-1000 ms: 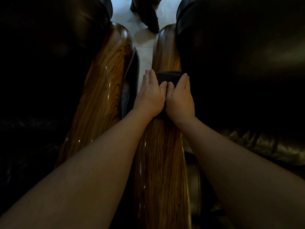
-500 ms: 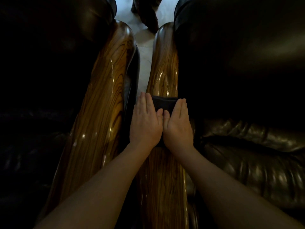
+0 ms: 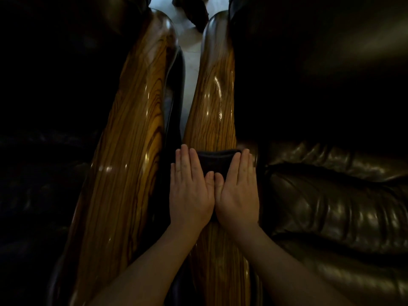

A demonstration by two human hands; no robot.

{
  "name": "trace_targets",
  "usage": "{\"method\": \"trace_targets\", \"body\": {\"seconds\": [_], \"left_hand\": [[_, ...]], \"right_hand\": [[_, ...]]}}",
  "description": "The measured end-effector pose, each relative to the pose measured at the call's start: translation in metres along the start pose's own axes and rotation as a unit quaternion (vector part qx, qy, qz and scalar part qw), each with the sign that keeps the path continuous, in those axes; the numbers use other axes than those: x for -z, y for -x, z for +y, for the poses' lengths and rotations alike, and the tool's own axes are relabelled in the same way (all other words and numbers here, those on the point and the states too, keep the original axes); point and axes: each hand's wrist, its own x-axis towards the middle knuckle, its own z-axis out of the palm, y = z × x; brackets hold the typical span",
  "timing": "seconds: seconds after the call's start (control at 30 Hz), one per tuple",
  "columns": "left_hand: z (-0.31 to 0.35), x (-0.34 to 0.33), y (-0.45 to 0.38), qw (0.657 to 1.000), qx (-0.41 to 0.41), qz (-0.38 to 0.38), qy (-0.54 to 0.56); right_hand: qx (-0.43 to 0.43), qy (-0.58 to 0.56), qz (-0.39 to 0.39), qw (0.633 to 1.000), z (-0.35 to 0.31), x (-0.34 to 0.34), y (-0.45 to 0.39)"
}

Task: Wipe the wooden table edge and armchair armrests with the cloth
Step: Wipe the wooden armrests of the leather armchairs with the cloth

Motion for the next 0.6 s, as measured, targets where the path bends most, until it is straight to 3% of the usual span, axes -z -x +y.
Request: {"method": "trace_targets", "body": {"seconds": [0.3,0.4,0.47,0.6], "left_hand": [[0.001,0.003,0.005,1.0,0.006,-0.005,0.001],[0.003,0.011,0.004,0.998,-0.002,-0.02,0.054],[0.003,0.019,0.008,0.988,0.038,-0.021,0.147],[0.0,0.034,0.01,0.933,0.224,0.019,0.281]], "right_hand": [[0.006,-0.02,0.007,1.0,0.003,-0.002,0.004],[0.006,-0.039,-0.011,0.999,0.002,0.004,0.005],[0.01,-0.068,-0.013,0.998,0.003,0.011,0.008],[-0.07,-0.163,0.011,0.984,0.013,0.023,0.008]]}}
